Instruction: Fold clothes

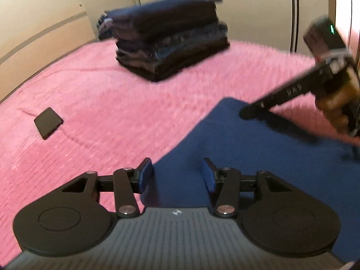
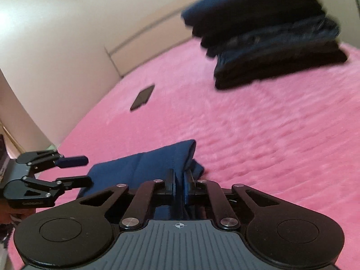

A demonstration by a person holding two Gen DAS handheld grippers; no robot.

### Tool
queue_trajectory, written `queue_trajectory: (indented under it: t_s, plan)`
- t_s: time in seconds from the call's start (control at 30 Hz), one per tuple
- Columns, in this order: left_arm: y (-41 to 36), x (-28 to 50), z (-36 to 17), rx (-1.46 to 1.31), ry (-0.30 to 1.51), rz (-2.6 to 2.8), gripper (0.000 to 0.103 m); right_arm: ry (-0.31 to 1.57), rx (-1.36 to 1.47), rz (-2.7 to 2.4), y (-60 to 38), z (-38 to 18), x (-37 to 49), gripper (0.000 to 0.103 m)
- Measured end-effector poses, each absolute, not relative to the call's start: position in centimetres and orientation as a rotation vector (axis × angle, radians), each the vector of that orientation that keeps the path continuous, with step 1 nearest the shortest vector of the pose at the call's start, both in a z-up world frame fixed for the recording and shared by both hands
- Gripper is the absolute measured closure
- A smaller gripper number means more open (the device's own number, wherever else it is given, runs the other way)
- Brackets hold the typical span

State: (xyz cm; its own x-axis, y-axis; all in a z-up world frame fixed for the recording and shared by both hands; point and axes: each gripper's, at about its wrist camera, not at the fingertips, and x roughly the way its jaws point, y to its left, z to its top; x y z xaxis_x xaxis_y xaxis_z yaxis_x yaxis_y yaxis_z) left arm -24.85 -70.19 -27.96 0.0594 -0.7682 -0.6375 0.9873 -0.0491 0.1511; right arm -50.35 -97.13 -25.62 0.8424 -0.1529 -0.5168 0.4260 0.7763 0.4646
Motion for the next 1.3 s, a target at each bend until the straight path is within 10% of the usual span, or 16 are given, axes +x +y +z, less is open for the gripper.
queue_trajectory:
  t_s: [0.2, 0.3, 0.77, 0.93, 1.3]
  plan:
    - [-71.5, -25.2, -29.9, 0.726, 0.440, -1.479, 0.057, 0.575, 0.570, -0.371, -97.0, -27.4, -49.1, 0.099]
    - [-72.3, -25.2, -30.3, 0.743, 0.458, -1.462, 0.052, 0.564, 0.454, -0.404, -95.1, -25.2, -49.3, 0.079]
    - [-71.5, -22.5, -31.3, 0.618, 0.562, -1.403, 0.053, 0.668, 0.276, -0.198, -82.0, -26.0, -48.0, 0.077]
    - [-70.5, -22.4, -29.4, 0.657, 0.532, -1.394, 0.054, 0.653, 0.338, -0.220, -79.9, -24.9, -50.7, 0.045]
    - [-62.3, -27.7, -28.0, 0.842, 0.390, -1.378, 0.060, 0.531, 0.497, -0.337, -79.2, -22.2, -59.3, 0.045]
